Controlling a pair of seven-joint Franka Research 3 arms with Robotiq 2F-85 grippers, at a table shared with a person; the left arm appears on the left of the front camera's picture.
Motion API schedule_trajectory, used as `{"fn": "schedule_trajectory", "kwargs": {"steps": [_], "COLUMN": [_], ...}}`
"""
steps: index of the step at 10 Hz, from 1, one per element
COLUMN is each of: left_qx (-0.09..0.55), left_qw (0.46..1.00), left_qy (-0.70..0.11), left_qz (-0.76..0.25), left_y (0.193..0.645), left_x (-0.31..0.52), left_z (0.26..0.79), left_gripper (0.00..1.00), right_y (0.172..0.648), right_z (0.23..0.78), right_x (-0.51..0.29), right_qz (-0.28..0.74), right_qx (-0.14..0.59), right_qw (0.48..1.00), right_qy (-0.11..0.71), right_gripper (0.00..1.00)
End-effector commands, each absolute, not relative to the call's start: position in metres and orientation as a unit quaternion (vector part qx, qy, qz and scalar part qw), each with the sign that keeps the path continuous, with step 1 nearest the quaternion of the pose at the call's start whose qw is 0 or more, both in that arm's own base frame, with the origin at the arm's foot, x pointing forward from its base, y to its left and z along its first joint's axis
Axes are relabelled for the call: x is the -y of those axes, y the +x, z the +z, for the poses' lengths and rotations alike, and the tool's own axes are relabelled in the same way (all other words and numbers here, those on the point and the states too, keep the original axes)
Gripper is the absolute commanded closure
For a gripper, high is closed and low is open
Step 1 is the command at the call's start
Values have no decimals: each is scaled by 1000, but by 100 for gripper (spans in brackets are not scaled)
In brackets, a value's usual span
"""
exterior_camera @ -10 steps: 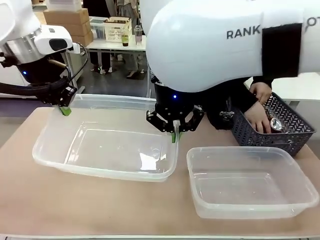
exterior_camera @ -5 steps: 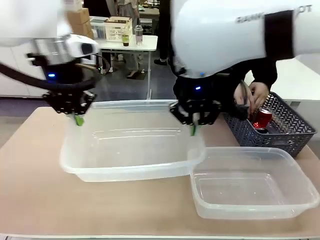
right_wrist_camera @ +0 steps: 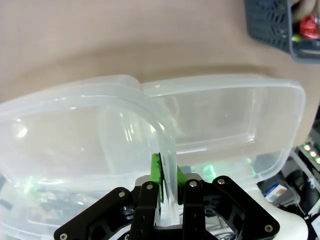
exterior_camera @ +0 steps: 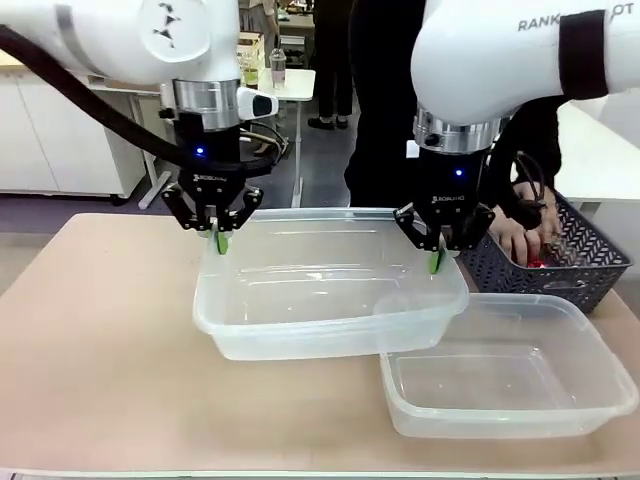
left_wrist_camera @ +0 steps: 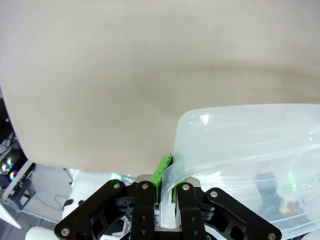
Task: Sort the waste into each basket.
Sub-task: Pick up the Organizing box on the left side of the table and lift it, then offer the picked Organizing box to the human.
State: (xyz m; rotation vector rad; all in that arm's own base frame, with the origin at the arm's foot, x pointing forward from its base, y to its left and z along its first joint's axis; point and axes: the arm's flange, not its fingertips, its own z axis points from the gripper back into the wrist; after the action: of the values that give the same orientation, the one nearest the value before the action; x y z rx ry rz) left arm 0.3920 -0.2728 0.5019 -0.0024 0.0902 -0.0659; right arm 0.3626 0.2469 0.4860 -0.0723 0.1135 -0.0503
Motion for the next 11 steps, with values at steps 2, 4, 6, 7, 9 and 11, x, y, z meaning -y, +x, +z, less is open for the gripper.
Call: {"fn": "schedule_trajectory", "kwargs": {"steps": [2, 4, 6, 7, 9, 11], "left_qx": [-78, -96, -77, -77, -77, -77], "left_qw": [997, 995, 996, 996, 996, 996], "left_qy": [-23, -33, -11, -11, -11, -11], "left_qz": [-19, -1, -33, -33, -33, -33], "left_y": [419, 444, 427, 427, 427, 427], "left_x": [300, 295, 283, 283, 283, 283], "left_z": [502, 491, 491, 491, 491, 491], "left_gripper": [94, 94, 94, 94, 94, 94], "right_y": [355, 361, 361, 361, 361, 361], "right_z": [485, 484, 484, 484, 484, 484], "right_x": [-237, -230, -230, -230, -230, -230], "right_qz": [-5, -19, -19, -19, -19, -19], "right_qx": [-45, -57, -57, -57, -57, -57], "right_qw": [998, 998, 998, 998, 998, 998], "right_qy": [39, -16, -16, -16, -16, -16], "right_gripper": [95, 95, 95, 95, 95, 95]}}
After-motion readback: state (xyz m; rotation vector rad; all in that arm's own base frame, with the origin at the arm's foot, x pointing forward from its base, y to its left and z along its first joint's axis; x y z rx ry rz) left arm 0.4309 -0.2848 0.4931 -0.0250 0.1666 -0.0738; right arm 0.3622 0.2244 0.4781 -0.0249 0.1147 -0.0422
